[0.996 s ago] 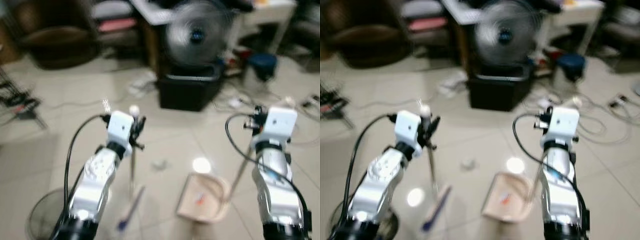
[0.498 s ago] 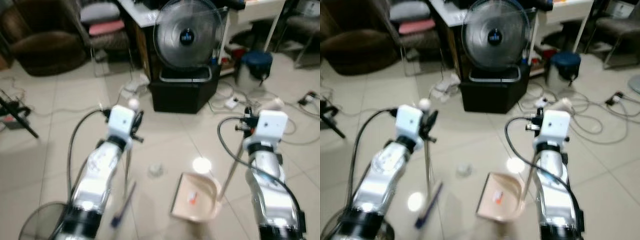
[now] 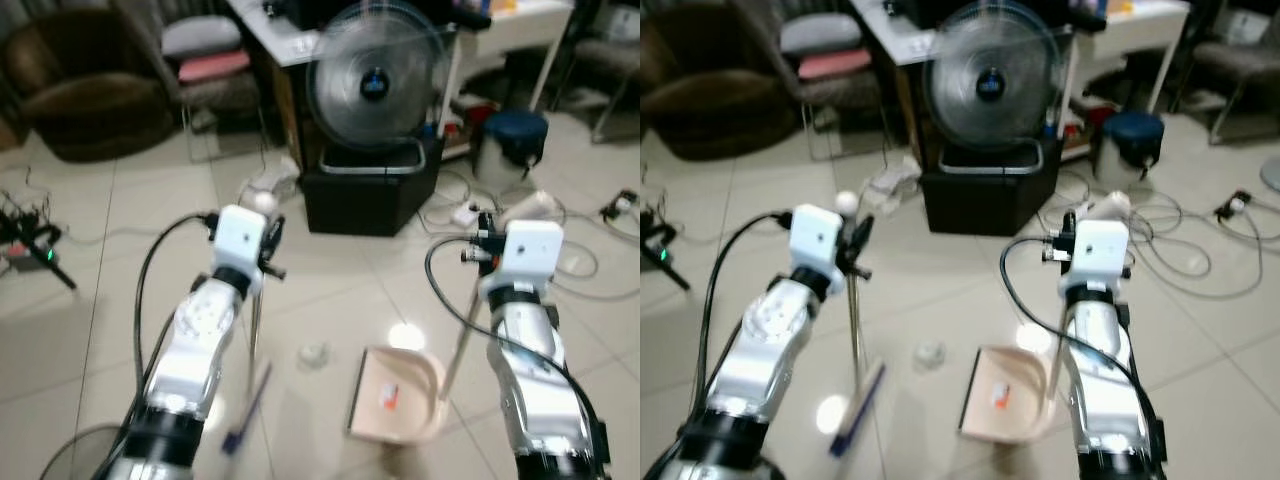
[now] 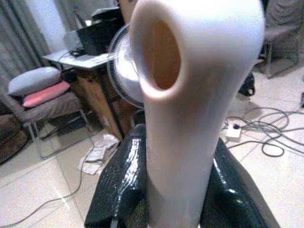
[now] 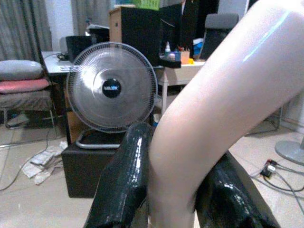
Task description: Sweep floor
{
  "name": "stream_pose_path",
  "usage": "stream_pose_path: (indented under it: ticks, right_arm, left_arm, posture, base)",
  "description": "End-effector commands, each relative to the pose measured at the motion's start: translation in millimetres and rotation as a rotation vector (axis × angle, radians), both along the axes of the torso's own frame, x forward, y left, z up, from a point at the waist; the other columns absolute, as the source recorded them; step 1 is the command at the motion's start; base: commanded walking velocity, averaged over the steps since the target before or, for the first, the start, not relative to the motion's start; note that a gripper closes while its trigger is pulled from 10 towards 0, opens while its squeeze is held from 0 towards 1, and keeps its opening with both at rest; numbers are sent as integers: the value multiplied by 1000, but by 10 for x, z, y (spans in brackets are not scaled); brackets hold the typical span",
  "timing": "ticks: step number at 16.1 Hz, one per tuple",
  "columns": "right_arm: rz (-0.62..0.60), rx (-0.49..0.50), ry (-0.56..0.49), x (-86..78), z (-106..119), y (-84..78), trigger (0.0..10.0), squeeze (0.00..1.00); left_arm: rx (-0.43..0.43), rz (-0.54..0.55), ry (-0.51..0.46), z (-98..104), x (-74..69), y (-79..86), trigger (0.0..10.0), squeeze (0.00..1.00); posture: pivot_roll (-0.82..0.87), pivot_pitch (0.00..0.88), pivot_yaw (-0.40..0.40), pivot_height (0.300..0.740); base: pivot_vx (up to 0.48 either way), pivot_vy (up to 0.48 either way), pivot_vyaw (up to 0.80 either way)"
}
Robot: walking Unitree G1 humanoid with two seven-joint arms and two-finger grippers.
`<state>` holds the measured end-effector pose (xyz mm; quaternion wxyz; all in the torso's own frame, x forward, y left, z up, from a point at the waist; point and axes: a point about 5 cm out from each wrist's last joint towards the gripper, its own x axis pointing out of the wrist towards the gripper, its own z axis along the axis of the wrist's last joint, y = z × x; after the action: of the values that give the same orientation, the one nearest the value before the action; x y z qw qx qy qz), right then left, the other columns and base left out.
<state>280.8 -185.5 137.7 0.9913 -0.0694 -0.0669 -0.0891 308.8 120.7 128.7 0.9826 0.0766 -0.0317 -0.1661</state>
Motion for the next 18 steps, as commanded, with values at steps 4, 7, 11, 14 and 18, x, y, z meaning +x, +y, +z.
stream_pose_path:
  ticks: [4, 7, 11, 14, 18]
  right_arm:
    - [9, -22, -38, 30, 77, 29, 10000, 0]
    - [-6, -15, -46, 21, 74, 15, 10000, 0]
    - [-27, -7, -50, 5, 67, -8, 10000, 0]
    - [-32, 1, -50, -2, 53, -7, 10000, 0]
    - [-39, 6, -45, -8, 27, -8, 10000, 0]
  left_arm:
    - [-4, -9, -49, 108, 45, 8, 10000, 0]
    - [-3, -18, -49, 110, 52, -10, 10000, 0]
    - [-3, -28, -48, 108, 57, -19, 10000, 0]
    - [-1, -30, -49, 109, 62, -18, 10000, 0]
    - [-1, -35, -47, 104, 63, -20, 10000, 0]
  posture:
    - [-61, 1, 82, 740]
    - [-61, 2, 87, 740]
    - [-63, 2, 93, 740]
    - [-63, 5, 97, 740]
    - [-64, 11, 100, 740]
  base:
    - [353, 0, 0]
    - [354, 0, 0]
    - [356, 0, 0]
    - [355, 0, 0]
    - [354, 0, 0]
